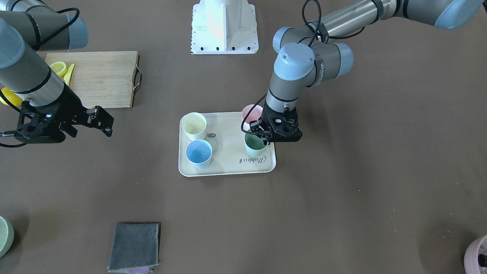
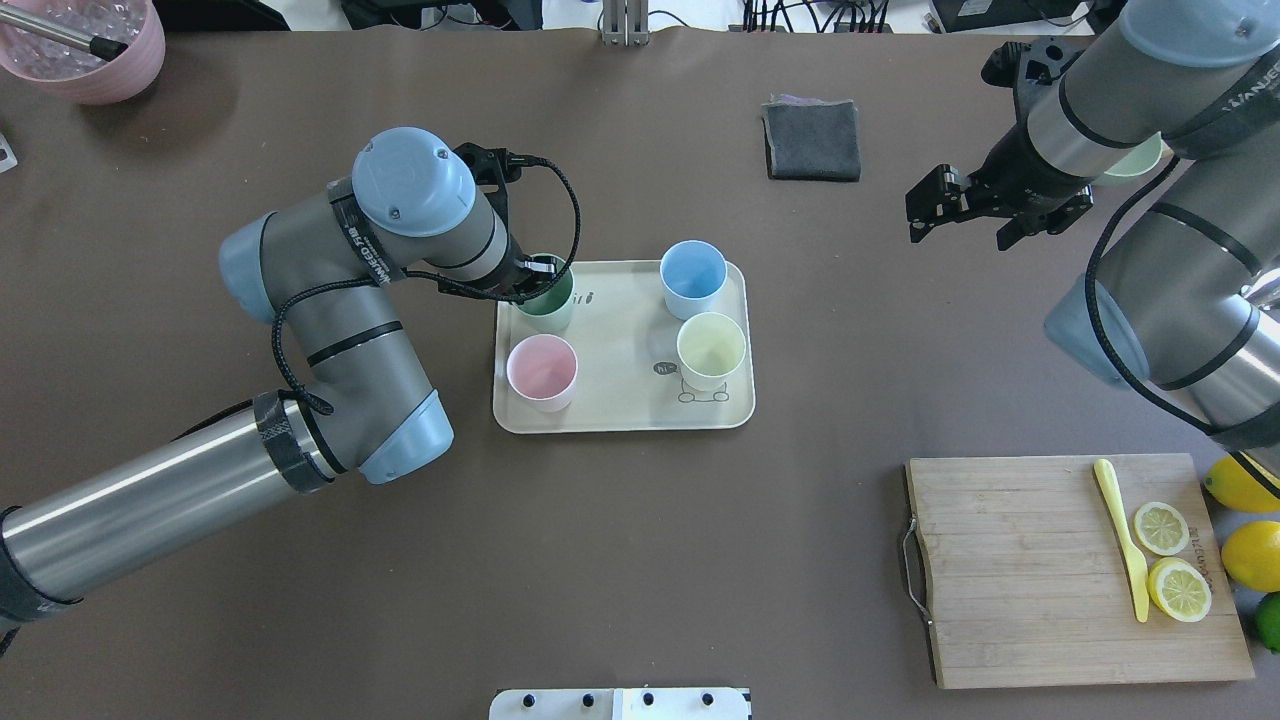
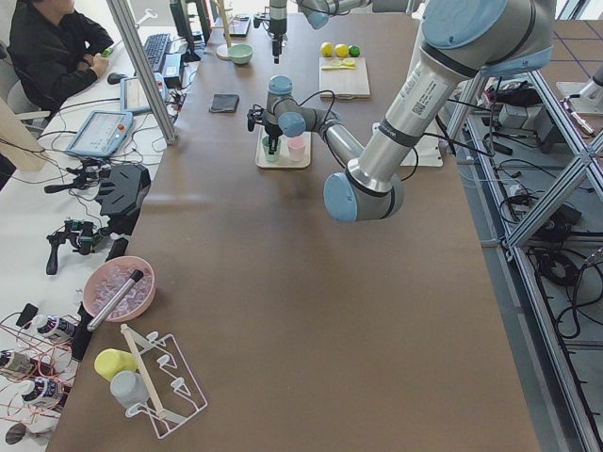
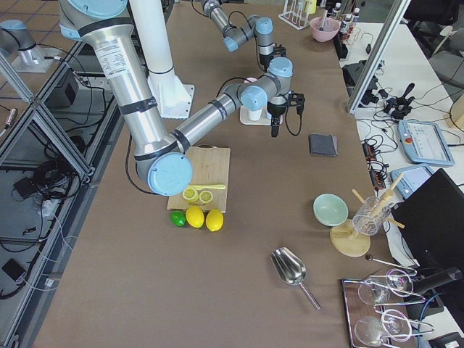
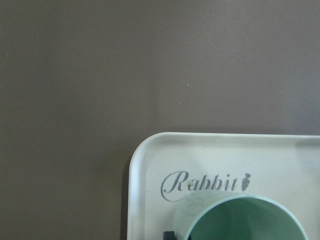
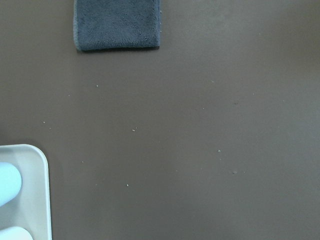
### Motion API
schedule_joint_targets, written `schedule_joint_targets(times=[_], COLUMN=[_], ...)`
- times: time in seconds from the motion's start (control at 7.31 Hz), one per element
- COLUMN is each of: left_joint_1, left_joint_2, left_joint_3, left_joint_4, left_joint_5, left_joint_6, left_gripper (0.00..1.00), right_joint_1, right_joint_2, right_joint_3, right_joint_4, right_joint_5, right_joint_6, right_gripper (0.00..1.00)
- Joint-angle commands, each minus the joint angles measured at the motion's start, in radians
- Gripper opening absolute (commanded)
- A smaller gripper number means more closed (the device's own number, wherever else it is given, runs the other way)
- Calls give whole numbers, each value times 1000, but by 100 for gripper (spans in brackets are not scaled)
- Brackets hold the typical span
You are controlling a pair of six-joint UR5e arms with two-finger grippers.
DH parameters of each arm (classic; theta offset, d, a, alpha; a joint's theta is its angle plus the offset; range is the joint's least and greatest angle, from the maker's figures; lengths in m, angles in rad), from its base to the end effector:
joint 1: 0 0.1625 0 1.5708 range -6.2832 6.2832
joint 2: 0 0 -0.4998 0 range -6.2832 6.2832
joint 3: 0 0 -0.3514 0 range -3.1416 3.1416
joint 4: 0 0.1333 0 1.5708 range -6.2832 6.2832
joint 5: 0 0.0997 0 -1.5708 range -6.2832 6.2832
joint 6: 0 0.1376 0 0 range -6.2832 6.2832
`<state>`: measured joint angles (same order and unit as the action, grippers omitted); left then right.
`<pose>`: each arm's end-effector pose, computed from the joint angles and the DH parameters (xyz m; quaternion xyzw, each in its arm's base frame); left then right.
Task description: Place all cups on tray
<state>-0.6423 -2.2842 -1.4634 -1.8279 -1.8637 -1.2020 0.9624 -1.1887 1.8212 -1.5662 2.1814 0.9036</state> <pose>0.5692 -0.5427 0.3501 0.0844 0.4262 -0.0620 0.8985 -0.3080 -0.5374 0.4498 0.0215 -0.4126 0.0401 0.9098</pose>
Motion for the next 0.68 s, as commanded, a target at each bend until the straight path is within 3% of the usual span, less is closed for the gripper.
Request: schedule_joint_targets(times=[0.0,0.14,0.27,0.55], left_joint_1=[-2,-7,-49,-219], left_joint_2=[-4,-4,6,128], left_joint_3=[11,-8,-47,-182], left_joint_4=[-14,-17,-7,45], left_joint_5=[3,-2,-21,-193], left_joint_6=[4,9,13,211], left_gripper=[78,98,98,98], right_joint_1=[2,4,4,39], right_joint_2=[-2,-2,-3,-50], right_joint_3=[1,3,3,4], right_joint_4=[-2,-2,-3,-3], right_joint_5=[0,1,1,20], right_joint_6=[0,0,0,-75], right_gripper=[100,100,100,100])
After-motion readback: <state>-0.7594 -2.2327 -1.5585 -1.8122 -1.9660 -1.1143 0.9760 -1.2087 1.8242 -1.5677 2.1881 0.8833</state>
